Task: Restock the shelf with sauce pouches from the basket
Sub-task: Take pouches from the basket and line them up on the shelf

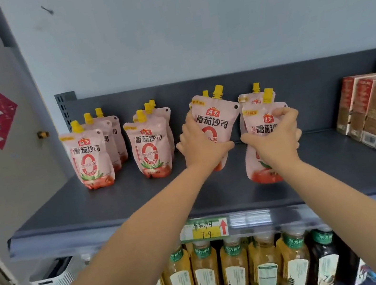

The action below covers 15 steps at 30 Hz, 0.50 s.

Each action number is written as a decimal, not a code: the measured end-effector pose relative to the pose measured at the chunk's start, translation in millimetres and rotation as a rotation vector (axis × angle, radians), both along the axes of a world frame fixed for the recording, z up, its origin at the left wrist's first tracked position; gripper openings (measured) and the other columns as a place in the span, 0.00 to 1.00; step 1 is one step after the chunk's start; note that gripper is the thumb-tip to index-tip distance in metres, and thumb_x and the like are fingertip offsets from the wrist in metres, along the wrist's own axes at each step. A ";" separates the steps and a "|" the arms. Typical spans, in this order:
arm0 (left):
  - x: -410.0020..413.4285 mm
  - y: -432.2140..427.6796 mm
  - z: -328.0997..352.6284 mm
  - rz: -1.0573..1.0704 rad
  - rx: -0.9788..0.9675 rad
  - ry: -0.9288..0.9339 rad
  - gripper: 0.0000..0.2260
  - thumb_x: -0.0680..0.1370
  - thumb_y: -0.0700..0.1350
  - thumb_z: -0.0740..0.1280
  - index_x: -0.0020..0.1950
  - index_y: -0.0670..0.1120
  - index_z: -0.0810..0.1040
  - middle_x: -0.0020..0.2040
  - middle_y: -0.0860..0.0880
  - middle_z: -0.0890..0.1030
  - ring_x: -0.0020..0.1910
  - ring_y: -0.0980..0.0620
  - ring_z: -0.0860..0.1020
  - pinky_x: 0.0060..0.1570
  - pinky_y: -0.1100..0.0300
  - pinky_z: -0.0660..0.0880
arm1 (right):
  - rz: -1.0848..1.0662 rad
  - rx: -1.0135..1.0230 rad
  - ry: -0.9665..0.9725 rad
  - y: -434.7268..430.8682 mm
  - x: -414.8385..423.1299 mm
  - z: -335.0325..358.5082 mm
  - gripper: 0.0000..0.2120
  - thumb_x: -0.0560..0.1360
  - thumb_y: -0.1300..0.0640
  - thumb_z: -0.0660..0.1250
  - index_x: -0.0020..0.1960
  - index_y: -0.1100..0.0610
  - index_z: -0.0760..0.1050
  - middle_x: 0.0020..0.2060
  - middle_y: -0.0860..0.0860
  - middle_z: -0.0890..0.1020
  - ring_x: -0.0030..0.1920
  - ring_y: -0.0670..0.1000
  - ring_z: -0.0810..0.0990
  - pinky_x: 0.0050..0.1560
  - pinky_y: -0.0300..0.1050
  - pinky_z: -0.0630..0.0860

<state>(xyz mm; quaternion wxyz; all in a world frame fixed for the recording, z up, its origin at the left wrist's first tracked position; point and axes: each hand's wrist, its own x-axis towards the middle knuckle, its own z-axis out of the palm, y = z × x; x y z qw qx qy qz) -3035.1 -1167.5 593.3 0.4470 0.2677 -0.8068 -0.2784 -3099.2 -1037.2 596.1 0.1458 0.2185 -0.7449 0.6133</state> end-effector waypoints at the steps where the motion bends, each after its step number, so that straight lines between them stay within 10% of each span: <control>1: -6.9 -4.4 -1.5 -0.001 -0.013 -0.023 0.53 0.58 0.56 0.79 0.75 0.48 0.54 0.65 0.48 0.69 0.65 0.46 0.68 0.65 0.45 0.64 | -0.009 0.002 0.000 -0.4 -2.6 -2.4 0.35 0.62 0.54 0.77 0.62 0.55 0.61 0.61 0.52 0.69 0.62 0.57 0.66 0.61 0.55 0.66; 15: -79.7 -35.9 -24.9 0.095 0.167 -0.011 0.53 0.60 0.54 0.80 0.76 0.48 0.51 0.68 0.46 0.67 0.68 0.45 0.65 0.66 0.45 0.60 | -0.022 0.017 0.046 -13.9 -28.4 -19.4 0.36 0.61 0.55 0.77 0.62 0.54 0.61 0.60 0.50 0.68 0.61 0.54 0.63 0.63 0.59 0.67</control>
